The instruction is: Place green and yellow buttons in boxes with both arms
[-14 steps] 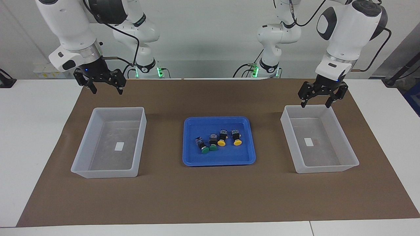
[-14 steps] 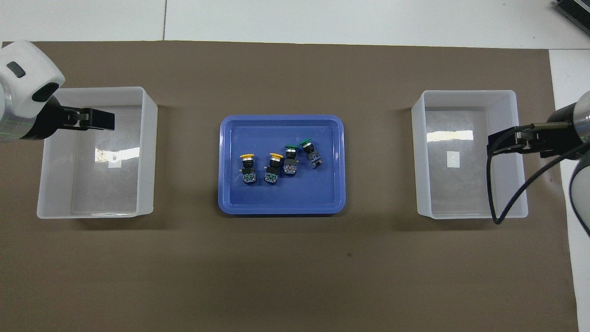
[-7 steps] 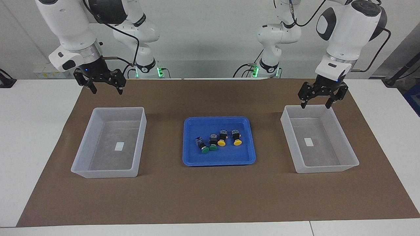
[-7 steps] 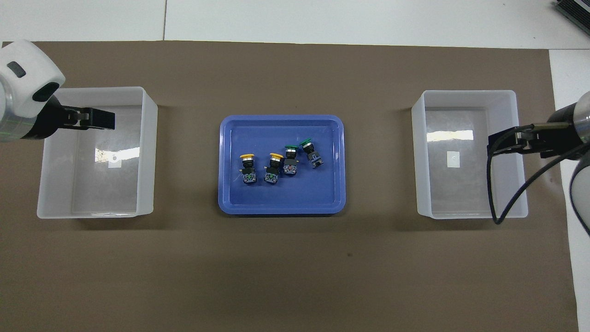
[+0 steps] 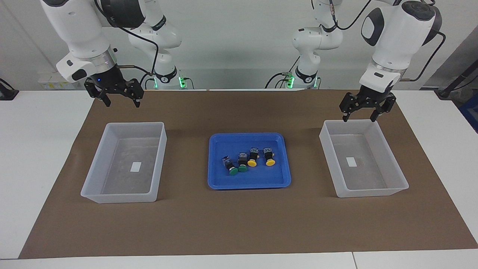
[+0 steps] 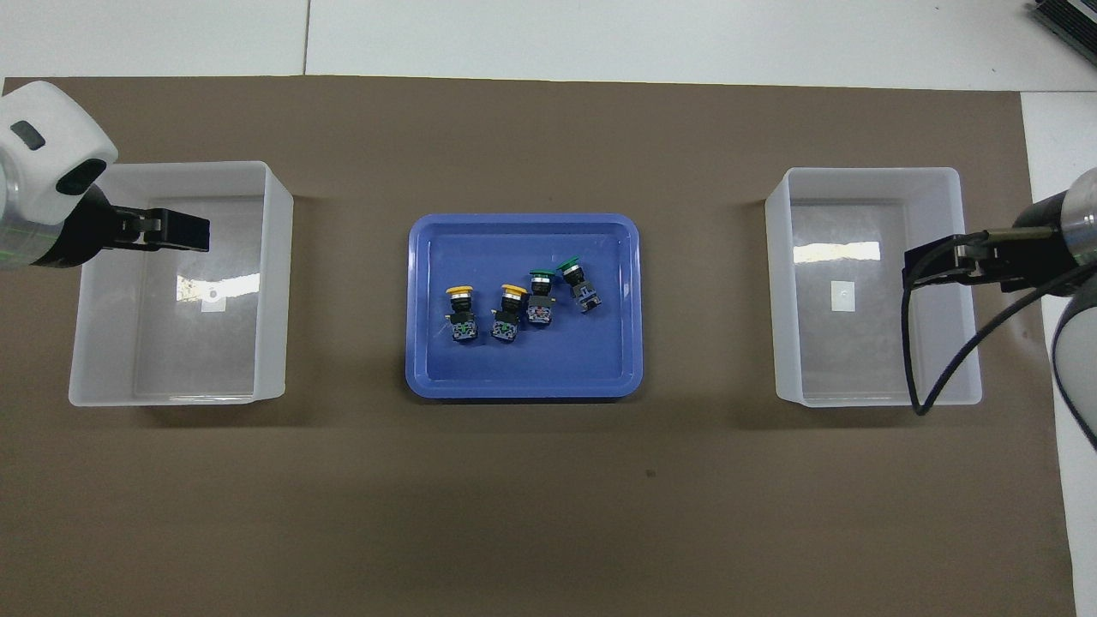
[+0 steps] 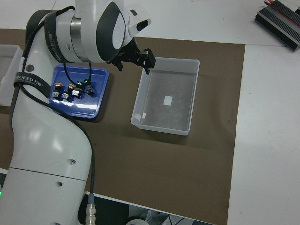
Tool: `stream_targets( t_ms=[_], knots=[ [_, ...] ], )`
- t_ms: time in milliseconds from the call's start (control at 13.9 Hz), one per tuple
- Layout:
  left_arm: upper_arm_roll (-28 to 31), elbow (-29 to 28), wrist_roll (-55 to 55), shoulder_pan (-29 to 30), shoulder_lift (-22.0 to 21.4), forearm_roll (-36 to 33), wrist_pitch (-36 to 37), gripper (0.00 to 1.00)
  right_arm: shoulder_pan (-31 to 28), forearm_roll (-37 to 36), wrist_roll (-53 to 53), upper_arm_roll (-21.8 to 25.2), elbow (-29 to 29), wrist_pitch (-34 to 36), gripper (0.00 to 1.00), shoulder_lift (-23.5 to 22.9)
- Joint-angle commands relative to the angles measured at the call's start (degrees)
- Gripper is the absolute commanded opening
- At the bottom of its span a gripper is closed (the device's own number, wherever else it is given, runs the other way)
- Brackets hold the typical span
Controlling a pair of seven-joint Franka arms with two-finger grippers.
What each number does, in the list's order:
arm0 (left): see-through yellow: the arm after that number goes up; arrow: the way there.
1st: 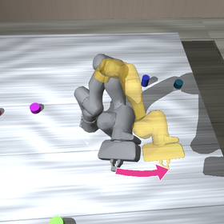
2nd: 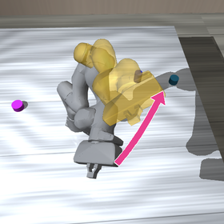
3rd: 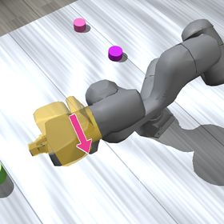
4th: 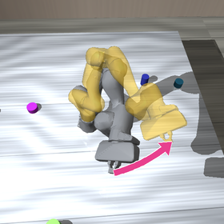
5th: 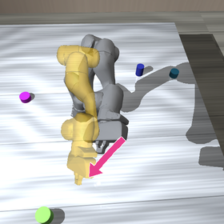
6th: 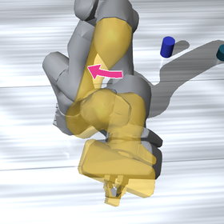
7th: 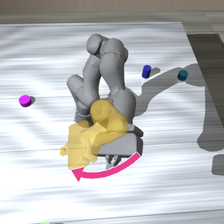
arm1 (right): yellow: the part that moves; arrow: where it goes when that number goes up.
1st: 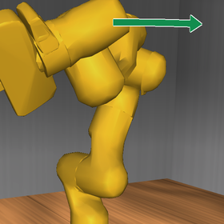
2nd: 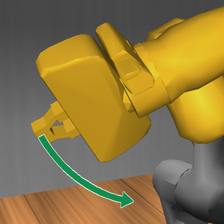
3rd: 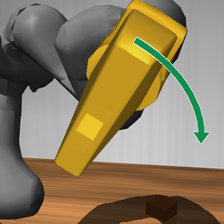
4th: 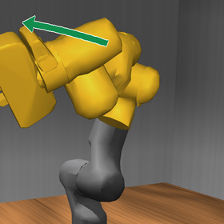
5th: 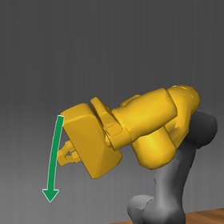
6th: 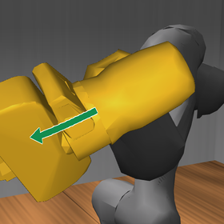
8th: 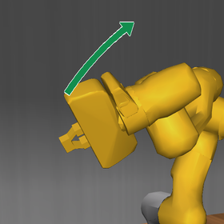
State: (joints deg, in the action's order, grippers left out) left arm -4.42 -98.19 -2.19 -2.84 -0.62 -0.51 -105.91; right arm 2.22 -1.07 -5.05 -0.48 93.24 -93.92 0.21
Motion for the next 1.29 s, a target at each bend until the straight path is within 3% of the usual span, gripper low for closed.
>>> stream_targets(
  t_ms=[0, 287, 932, 1219],
  knots=[
    [0.38, -1.57, 0.34, -0.23, -1.57, 0.07, 0.45, 1.0, 2.16, 0.54, -1.02, -0.48, 4.49, -5.74, 1.0, 1.2],
    [0.38, -1.57, 0.34, -0.32, -1.57, 0.07, 0.62, 1.0, 5.33, 0.54, -5.23, -0.57, 6.33, -12.15, 1.0, -0.64],
    [0.38, -2.27, -0.1, -0.06, -2.01, 0.16, 1.33, 1.0, 16.49, 0.37, -12.35, -0.57, 5.99, -28.93, 1.0, -10.3],
    [0.2, -10.6, -0.36, -0.85, -5.52, 0.24, -2.71, 1.0, 19.49, -0.34, -13.15, -0.57, 6.25, -35.97, 1.0, -14.43]
  ],
)
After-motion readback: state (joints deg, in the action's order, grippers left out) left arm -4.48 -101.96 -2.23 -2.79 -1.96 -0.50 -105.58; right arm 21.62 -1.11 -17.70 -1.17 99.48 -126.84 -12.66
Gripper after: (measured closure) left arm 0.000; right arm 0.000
